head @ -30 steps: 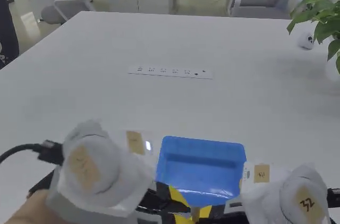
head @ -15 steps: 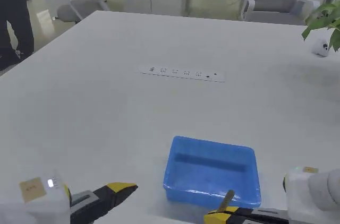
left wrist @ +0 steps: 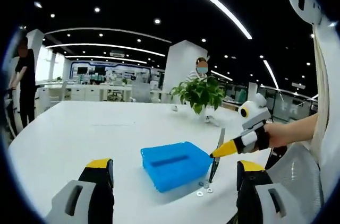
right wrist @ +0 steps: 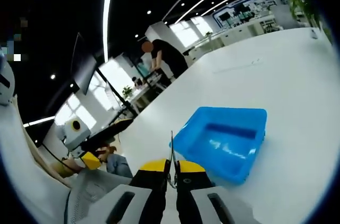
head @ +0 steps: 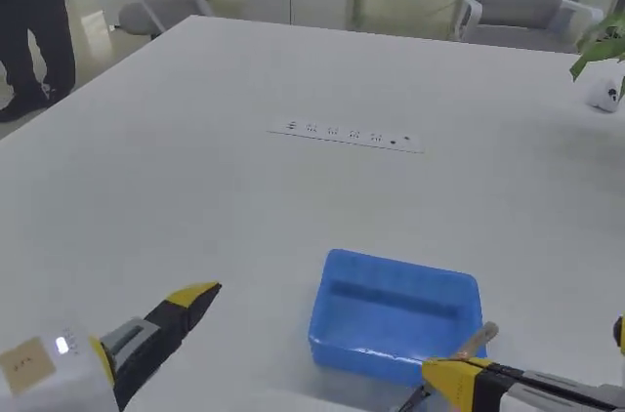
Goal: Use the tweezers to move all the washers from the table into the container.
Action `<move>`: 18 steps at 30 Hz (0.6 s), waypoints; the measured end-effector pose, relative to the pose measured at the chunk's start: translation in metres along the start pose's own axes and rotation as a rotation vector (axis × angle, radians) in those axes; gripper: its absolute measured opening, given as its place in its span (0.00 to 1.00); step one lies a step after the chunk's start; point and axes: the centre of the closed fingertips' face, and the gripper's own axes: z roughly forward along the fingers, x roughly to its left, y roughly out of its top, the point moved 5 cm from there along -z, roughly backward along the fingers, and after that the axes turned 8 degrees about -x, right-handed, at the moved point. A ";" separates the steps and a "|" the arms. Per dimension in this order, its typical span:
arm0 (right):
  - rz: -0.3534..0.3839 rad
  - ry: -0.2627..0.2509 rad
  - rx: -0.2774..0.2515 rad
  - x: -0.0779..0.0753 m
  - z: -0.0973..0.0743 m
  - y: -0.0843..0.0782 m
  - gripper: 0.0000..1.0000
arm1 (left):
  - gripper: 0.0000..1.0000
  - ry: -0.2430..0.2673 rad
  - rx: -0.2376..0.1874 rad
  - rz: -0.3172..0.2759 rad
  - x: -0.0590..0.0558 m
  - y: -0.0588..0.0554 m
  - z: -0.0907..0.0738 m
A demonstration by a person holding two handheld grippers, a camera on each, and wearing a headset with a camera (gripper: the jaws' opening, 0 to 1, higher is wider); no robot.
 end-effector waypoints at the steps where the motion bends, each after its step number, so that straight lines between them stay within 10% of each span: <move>1: -0.004 -0.008 -0.010 0.001 -0.003 0.005 0.02 | 0.99 0.010 -0.005 0.009 0.001 0.001 -0.001; 18: -0.068 -0.142 -0.146 -0.022 -0.024 0.060 0.02 | 0.99 0.050 -0.048 0.035 0.008 0.006 -0.004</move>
